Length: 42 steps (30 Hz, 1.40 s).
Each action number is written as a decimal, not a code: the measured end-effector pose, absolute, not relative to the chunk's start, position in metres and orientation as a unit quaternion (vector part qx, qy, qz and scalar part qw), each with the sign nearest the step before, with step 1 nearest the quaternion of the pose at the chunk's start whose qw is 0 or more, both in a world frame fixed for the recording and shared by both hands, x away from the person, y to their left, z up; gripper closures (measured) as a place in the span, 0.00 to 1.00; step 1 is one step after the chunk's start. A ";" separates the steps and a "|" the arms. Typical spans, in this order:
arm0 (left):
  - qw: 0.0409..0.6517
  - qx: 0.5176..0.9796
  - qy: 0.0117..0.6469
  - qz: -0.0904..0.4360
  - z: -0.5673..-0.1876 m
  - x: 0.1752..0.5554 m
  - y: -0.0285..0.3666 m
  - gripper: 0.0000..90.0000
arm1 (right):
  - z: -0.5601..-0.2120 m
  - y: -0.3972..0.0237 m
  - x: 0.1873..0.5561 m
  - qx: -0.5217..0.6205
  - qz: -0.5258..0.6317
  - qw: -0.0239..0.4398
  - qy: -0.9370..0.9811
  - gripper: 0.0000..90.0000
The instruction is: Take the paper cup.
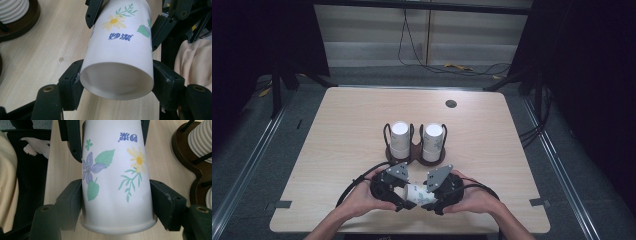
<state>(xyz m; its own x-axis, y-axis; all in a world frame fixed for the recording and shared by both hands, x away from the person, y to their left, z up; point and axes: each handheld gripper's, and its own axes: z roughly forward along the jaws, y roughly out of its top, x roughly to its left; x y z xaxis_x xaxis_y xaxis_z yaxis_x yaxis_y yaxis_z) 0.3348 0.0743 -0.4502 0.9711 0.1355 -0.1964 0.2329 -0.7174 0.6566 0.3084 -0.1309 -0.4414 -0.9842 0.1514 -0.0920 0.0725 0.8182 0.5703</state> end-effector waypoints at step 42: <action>0.375 0.916 0.121 -0.078 -0.455 0.329 0.077 0.40 | -0.444 -0.153 0.310 0.106 0.337 0.043 0.935 0.17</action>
<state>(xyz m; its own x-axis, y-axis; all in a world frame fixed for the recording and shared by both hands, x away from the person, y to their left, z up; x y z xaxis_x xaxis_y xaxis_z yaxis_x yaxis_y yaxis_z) 0.3286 0.0767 -0.4546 0.9586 0.1638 -0.2331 0.2802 -0.6899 0.6674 0.3095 -0.1526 -0.4440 -0.9739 0.2270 -0.0080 0.1698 0.7509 0.6382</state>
